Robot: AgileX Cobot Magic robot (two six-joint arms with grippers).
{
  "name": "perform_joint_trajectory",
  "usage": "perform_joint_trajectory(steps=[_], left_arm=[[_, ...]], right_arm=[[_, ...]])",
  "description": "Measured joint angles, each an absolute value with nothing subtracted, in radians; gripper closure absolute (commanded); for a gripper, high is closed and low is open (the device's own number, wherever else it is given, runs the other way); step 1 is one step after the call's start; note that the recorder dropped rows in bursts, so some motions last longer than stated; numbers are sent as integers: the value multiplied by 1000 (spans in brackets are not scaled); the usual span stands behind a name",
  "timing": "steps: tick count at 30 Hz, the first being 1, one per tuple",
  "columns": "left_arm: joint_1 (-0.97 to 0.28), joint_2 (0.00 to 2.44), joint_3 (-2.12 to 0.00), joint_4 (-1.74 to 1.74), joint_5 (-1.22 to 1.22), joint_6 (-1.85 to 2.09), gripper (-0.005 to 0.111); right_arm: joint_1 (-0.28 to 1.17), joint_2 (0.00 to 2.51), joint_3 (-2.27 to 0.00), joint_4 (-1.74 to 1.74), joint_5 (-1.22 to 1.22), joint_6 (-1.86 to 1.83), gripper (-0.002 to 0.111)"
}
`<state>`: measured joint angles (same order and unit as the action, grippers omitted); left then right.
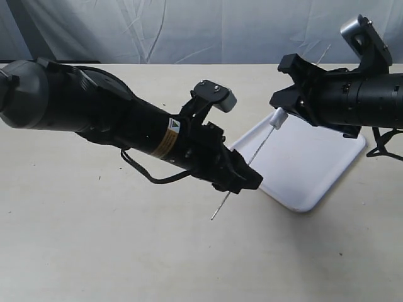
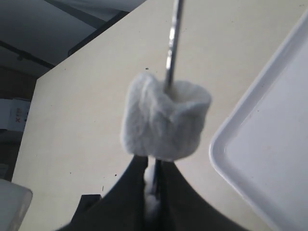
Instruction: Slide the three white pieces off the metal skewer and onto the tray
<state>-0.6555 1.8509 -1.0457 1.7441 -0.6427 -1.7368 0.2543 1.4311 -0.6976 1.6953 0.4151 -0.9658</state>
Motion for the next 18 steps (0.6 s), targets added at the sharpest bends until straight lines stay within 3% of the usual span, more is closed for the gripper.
perform_joint_trajectory(steps=[4, 9, 18], left_arm=[[-656, 1853, -1059, 1746, -615, -1743, 74], [-656, 1859, -1075, 1746, -615, -1745, 107], [-656, 1859, -1079, 1752, -632, -1744, 107]], right_arm=[[254, 1431, -698, 1689, 426, -966, 109], [254, 1431, -698, 1689, 436, -966, 109], [254, 1431, -698, 1689, 439, -966, 109]])
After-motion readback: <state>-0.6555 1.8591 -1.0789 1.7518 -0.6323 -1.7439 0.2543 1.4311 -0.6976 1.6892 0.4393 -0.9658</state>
